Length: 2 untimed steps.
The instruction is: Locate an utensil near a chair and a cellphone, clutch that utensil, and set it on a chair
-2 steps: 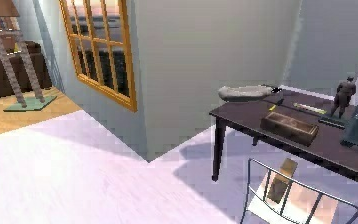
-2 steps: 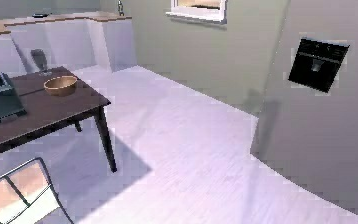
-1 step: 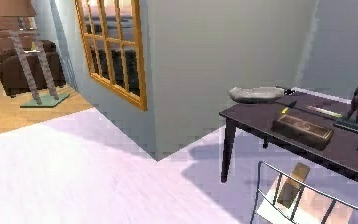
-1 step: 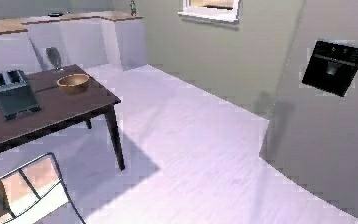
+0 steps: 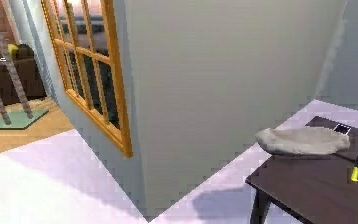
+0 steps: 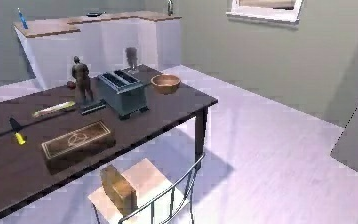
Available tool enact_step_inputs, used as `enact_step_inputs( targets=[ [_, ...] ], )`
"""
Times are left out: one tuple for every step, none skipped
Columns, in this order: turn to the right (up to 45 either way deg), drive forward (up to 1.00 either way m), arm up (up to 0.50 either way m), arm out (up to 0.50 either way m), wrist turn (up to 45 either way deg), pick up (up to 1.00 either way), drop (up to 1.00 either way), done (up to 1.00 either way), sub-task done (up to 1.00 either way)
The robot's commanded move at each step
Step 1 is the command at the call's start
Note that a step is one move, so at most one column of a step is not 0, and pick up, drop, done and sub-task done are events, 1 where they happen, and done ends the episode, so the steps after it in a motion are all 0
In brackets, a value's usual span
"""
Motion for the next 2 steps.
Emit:
enact_step_inputs(
  targets=[
    [-3.0,0.0,0.0,0.0,0.0,0.0,0.0,0.0,0.0],
    [0.0,0.75,0.0,0.0,0.0,0.0,0.0,0.0,0.0]
  ],
)
